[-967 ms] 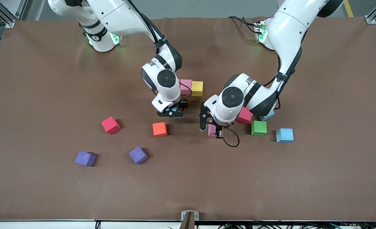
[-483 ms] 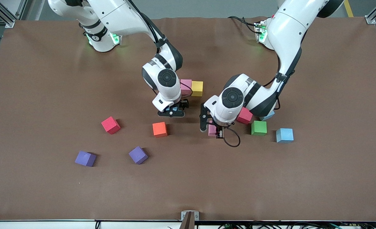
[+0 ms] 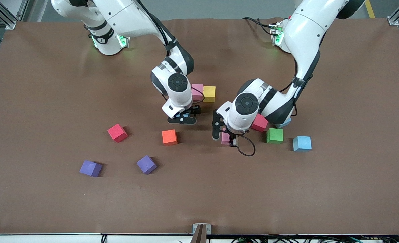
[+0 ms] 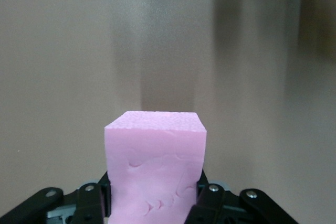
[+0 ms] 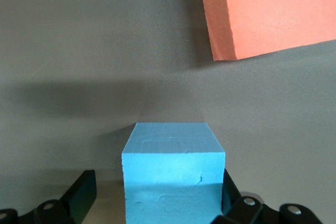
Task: Arrange 11 blocks into digit 3
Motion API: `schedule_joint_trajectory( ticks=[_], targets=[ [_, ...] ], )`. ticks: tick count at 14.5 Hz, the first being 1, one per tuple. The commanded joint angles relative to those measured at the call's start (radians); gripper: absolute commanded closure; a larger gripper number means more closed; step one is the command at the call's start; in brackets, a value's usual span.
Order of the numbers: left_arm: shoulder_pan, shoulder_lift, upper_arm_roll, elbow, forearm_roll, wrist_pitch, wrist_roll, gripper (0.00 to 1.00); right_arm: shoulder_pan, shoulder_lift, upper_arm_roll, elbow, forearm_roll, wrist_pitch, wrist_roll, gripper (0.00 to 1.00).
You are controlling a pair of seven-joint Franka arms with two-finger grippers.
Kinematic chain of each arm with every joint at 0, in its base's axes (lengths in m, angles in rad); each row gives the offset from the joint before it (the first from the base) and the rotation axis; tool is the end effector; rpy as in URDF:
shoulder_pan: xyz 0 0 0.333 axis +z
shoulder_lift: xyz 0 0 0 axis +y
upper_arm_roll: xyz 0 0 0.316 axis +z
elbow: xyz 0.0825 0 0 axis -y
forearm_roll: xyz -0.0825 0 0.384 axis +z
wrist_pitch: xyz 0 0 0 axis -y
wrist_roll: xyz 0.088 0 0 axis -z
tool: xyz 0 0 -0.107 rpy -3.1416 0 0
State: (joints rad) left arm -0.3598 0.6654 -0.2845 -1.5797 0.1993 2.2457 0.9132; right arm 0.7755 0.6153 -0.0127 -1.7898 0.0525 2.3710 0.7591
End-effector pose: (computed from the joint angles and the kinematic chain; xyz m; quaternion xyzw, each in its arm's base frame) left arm 0.5808 -0.3934 0.2628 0.6895 -0.7241 0.0166 0.0059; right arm 0.4713 0.4521 0.2045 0.9996 -0.0162 -0.0221 0.0014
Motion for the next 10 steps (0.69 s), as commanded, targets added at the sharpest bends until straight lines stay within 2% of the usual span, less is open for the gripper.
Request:
schedule_joint_trajectory(
  ticks=[1,10],
  targets=[
    [-0.005,-0.001,0.004,0.006,0.012,-0.009,-0.013,0.79,0.010,0.009,-0.004,0.007,0.010,0.002,0.014,0.00],
    [-0.005,0.000,0.002,0.006,0.012,-0.009,-0.013,0.79,-0.004,-0.008,-0.004,0.009,0.010,-0.009,-0.007,0.00]
  ],
)
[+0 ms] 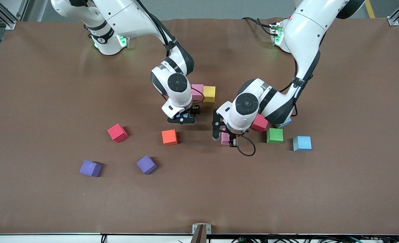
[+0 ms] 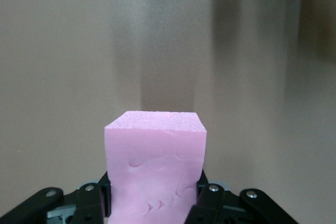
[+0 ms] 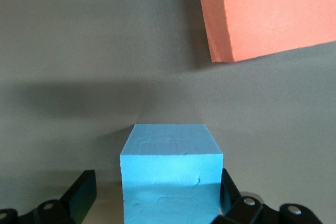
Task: Arrange 11 blocks into digit 3
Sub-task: 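Set blue below yellow, open the right gripper while the left gripper lowers pink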
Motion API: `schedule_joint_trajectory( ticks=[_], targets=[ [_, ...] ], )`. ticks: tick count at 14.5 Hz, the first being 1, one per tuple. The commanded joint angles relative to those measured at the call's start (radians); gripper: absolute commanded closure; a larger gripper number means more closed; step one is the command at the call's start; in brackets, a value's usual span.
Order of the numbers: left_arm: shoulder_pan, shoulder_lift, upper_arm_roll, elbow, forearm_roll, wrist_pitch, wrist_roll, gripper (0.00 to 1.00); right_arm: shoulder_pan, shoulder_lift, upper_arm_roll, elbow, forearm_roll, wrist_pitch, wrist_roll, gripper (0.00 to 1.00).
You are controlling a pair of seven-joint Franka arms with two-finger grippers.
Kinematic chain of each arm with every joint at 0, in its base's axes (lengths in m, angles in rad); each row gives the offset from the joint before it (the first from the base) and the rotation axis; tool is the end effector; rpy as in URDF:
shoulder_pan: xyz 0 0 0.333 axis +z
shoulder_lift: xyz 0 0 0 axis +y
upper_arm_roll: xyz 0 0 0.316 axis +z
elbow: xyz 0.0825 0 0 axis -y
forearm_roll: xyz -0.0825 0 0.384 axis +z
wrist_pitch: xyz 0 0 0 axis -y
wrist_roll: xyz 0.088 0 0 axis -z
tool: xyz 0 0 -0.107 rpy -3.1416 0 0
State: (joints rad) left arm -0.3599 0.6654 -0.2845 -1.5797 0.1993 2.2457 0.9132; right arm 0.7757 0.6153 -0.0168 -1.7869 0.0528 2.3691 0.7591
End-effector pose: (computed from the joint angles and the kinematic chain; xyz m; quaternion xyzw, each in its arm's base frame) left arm 0.5807 -0.3934 0.2628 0.6895 -0.7241 0.0166 0.0059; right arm 0.4735 0.4510 0.2055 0.9996 -0.0178 -0.0210 0.0017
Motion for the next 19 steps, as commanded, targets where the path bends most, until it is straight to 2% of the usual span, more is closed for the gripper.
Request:
schedule_joint_trajectory(
  ticks=[1,6,9,13,16,19],
  targets=[
    [-0.007,0.000,0.002,0.007,0.011,-0.009,-0.014,0.79,-0.006,-0.011,0.000,0.006,0.010,-0.016,-0.009,0.00],
    [-0.014,0.008,0.004,0.010,0.011,-0.008,-0.017,0.79,-0.024,-0.066,0.000,0.006,0.010,-0.077,-0.047,0.00],
    [-0.022,0.014,0.004,0.012,0.011,-0.008,-0.040,0.80,-0.061,-0.126,0.001,0.004,0.010,-0.163,-0.072,0.00],
    [-0.050,0.020,0.004,0.015,0.009,0.000,-0.056,0.80,-0.136,-0.221,0.000,0.003,0.010,-0.263,-0.118,0.00],
    [-0.100,0.036,0.010,0.020,0.009,0.003,-0.118,0.80,-0.222,-0.298,0.000,0.007,0.012,-0.399,-0.225,0.00],
    [-0.141,0.072,0.010,0.076,0.008,0.005,-0.149,0.80,-0.292,-0.357,-0.009,0.029,0.009,-0.490,-0.237,0.00]
  ],
)
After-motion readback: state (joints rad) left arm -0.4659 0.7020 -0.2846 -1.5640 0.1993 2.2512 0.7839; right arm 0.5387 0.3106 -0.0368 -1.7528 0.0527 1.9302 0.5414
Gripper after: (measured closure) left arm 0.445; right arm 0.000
